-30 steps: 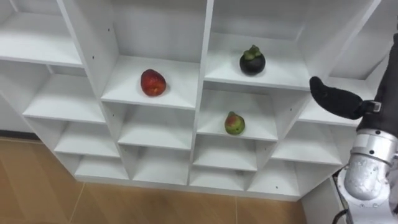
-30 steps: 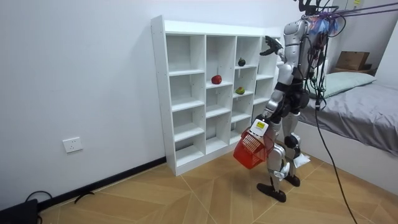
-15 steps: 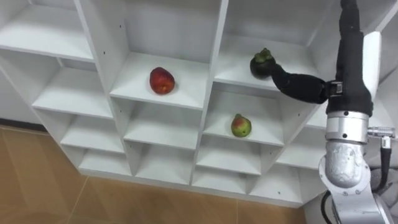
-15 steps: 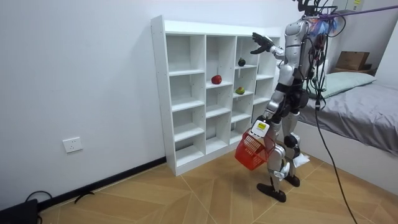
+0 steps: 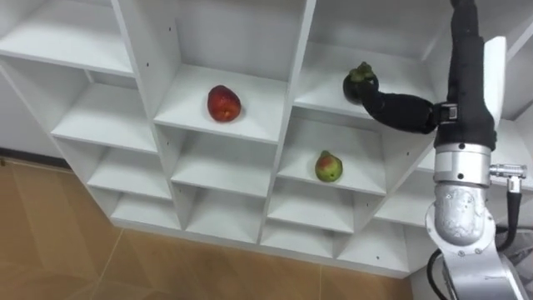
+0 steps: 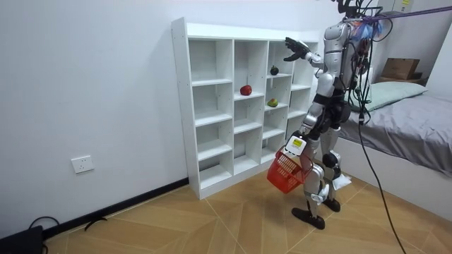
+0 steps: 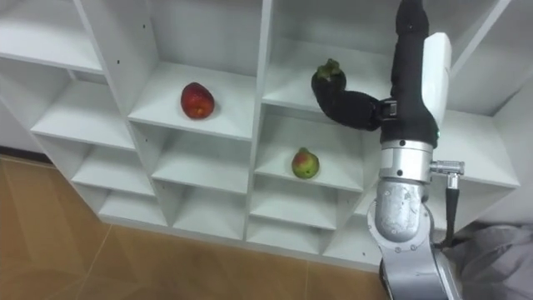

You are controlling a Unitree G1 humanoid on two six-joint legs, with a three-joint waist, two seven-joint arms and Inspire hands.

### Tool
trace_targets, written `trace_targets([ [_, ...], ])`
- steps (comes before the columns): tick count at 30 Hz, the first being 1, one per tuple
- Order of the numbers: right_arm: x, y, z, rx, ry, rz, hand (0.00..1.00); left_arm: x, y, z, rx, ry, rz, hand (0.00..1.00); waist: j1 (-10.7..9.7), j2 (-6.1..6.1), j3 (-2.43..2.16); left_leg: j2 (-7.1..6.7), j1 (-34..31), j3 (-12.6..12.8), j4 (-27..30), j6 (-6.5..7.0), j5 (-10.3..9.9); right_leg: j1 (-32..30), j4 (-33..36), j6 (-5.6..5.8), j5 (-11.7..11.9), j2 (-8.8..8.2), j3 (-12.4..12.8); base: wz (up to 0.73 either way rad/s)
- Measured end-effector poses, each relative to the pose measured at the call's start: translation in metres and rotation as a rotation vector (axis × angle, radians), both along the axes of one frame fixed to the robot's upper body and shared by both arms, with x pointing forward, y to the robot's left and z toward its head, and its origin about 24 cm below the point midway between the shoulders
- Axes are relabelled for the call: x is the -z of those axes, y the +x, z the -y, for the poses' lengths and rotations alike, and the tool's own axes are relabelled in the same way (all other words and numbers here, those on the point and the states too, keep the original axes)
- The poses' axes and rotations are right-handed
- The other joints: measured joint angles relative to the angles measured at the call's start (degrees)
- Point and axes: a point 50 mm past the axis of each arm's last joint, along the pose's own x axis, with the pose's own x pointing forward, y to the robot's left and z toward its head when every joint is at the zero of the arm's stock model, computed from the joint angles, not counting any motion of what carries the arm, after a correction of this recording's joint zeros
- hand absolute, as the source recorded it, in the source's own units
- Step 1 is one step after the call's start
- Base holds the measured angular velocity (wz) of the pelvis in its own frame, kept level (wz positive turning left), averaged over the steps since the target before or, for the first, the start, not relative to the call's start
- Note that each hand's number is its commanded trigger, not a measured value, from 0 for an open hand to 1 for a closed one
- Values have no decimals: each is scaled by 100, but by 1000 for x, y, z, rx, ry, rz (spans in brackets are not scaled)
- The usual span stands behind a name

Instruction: Collect fruits from the closet

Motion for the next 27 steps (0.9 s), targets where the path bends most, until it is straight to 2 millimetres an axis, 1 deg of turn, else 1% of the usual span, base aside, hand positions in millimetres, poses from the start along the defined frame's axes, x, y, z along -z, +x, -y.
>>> trace_targets([
  [2, 2, 1, 0, 2, -1, -7, 0, 0, 0, 0, 1, -1, 1, 100, 5, -15, -5, -2, -1, -13, 7, 0, 0, 7, 1, 0, 0, -3, -21, 2],
  [4, 4, 2, 1, 6, -1, -17, 0, 0, -4, -1, -7, 2, -3, 100, 2, -32, -20, -7, -7, -32, 9, 0, 0, 14, 2, 0, 0, -16, -99, 4],
  [6, 5, 2, 2, 6, 10, -23, 0, -1, -5, -2, -10, 4, -1, 100, 2, -36, -25, -11, -6, -37, 14, 4, 3, 21, 2, 0, 0, -19, -99, 0],
  [8, 9, 3, 3, 0, 40, -35, 0, -1, -9, -4, -11, 10, -7, 100, 2, -63, -50, -15, -2, -42, 35, 7, 4, 29, 2, 0, 0, -22, -94, 0],
  [10, 10, 4, 4, -5, 60, -42, 0, -2, -10, -6, -10, 14, -6, 100, 2, -83, -65, -17, 1, -48, 47, 7, 4, 41, 2, 0, 0, -24, -93, 0],
  [11, 11, 4, 4, -9, 68, -47, 0, -2, -12, -6, -11, 15, -7, 100, -2, -83, -65, -21, 13, -54, 50, 7, 4, 59, 1, 0, 0, -28, -94, 3],
  [15, 14, 6, 6, -18, 119, -65, 0, -2, -13, -7, -10, 17, -4, 100, -23, -53, -56, -35, 3, -132, 63, 9, 4, 100, 0, 0, 0, -41, -148, 9],
  [19, 30, 12, 13, 7, 158, -142, 0, -2, -15, -6, -7, 14, -13, 100, -7, 24, -46, -46, -25, -177, 88, 19, 11, 107, 5, -2, 1, -55, -198, 7],
  [21, 38, 12, 16, 24, 158, -180, 0, -2, -18, -5, -5, 10, -24, 100, -12, 60, -55, -57, -77, -226, 94, 26, 25, 77, 7, -2, 1, -65, -242, 11],
  [24, 50, 17, 20, 52, 157, -242, 0, -1, -18, -4, -4, -1, -34, 100, -26, 59, -82, -67, -174, -297, 93, 28, 64, 8, 7, -4, 2, -65, -277, 10],
  [27, 54, 21, 25, 72, 156, -273, 0, -1, -18, -3, -4, -7, -35, 100, -6, 59, -77, -68, -175, -332, 85, 22, 95, 2, 1, -4, 2, -64, -327, 9],
])
